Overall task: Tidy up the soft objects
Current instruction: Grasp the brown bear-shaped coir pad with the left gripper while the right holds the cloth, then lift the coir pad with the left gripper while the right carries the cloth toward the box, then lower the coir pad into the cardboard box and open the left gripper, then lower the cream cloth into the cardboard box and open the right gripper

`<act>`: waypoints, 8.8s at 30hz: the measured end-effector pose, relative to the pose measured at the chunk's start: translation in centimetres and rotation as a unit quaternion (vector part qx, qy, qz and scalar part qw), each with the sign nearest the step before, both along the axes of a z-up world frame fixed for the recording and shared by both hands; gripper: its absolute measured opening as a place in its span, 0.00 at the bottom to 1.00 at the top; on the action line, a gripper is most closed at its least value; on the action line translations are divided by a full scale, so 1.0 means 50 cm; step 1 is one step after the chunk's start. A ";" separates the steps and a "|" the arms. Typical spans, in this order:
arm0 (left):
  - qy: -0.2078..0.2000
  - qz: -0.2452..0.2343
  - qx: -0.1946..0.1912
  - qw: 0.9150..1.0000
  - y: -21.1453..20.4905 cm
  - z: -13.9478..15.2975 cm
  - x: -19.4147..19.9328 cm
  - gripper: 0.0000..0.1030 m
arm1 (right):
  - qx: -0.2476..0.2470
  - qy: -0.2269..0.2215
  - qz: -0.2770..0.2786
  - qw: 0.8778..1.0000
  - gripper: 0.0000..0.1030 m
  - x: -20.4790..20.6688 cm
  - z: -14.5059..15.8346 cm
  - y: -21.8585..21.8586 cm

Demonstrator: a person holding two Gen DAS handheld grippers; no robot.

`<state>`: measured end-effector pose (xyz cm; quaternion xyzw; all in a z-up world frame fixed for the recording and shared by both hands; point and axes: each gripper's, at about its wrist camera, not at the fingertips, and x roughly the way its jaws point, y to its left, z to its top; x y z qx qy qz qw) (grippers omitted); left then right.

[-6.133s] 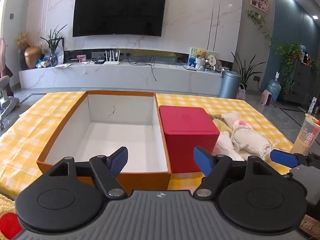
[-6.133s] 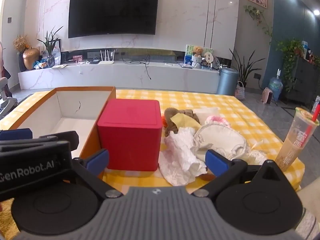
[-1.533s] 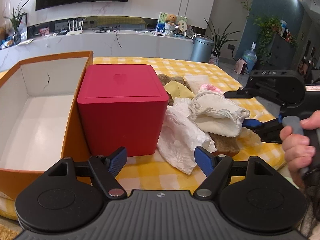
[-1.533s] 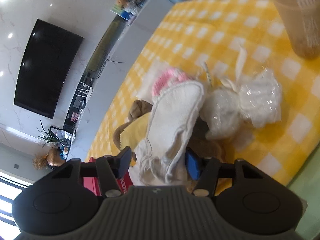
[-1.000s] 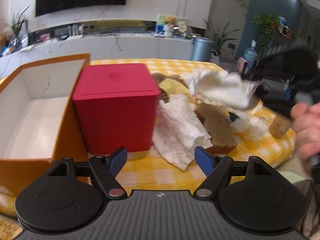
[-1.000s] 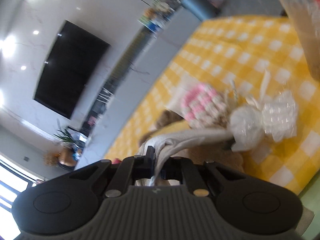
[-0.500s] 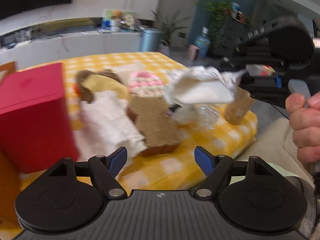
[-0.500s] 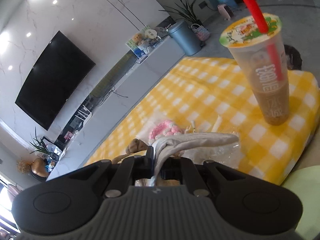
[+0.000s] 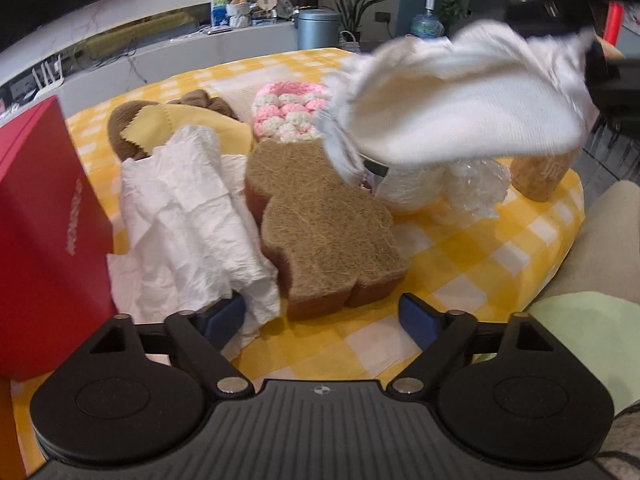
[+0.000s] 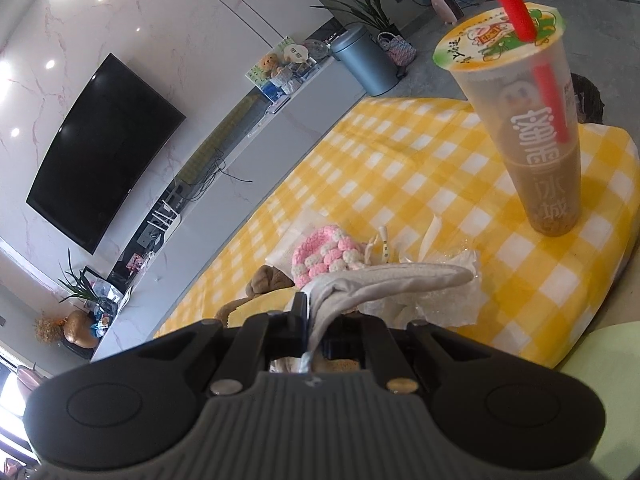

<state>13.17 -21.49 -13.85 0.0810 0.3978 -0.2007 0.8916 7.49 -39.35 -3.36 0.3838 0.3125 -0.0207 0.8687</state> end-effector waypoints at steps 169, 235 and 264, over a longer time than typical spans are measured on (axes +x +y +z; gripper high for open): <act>-0.206 -0.101 0.138 0.964 -0.003 0.054 -0.065 0.35 | -0.016 0.035 0.030 0.999 0.10 0.017 -0.037 -0.013; -0.100 0.309 -0.074 0.943 0.711 0.266 -0.217 0.55 | -0.075 -0.070 0.391 0.914 0.05 0.036 -0.006 0.652; -0.142 0.337 -0.075 0.928 0.711 0.274 -0.228 0.60 | -0.287 -0.112 0.374 0.875 0.82 -0.028 0.035 0.708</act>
